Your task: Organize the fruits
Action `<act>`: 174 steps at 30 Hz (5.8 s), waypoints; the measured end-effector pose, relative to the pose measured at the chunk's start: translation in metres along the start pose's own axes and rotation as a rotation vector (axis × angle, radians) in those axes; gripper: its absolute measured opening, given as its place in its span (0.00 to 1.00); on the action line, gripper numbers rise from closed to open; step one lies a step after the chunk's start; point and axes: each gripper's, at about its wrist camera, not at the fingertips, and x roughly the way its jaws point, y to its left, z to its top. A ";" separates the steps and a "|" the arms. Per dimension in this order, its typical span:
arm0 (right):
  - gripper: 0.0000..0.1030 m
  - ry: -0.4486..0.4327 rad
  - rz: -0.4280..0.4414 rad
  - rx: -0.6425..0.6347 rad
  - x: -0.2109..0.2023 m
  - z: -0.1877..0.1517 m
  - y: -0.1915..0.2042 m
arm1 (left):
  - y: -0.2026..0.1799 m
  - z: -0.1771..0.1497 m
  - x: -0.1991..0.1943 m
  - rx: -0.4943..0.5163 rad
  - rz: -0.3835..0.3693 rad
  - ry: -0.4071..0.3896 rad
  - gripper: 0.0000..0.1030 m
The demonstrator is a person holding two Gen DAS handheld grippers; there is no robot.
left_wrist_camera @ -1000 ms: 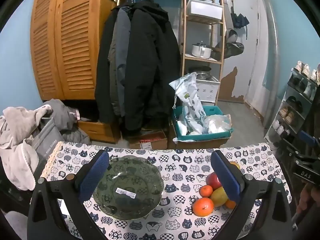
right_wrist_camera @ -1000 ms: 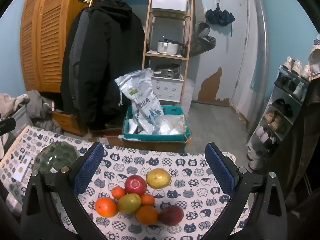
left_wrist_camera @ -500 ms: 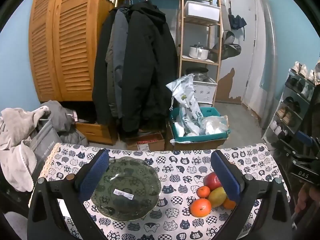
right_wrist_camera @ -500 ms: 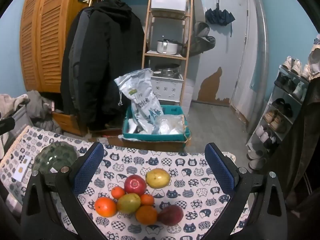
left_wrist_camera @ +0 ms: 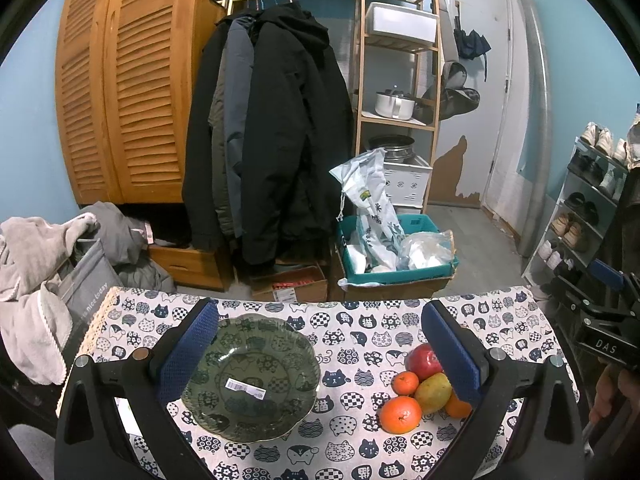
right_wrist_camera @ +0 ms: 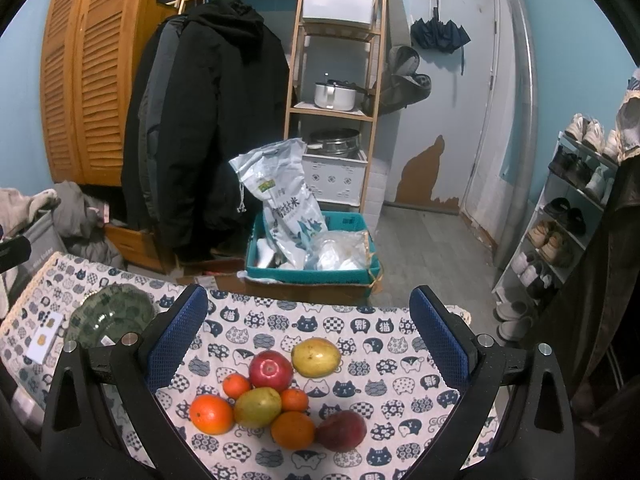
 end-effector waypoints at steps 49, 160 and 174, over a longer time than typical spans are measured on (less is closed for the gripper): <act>0.96 -0.006 0.000 0.000 -0.003 0.003 0.000 | -0.006 -0.001 -0.001 0.000 -0.003 -0.001 0.99; 0.73 0.773 0.080 0.272 0.190 -0.197 -0.081 | -0.109 -0.179 0.215 0.115 -0.142 0.718 0.92; 0.75 0.759 -0.019 0.156 0.214 -0.201 -0.082 | -0.112 -0.188 0.227 0.080 -0.186 0.754 0.80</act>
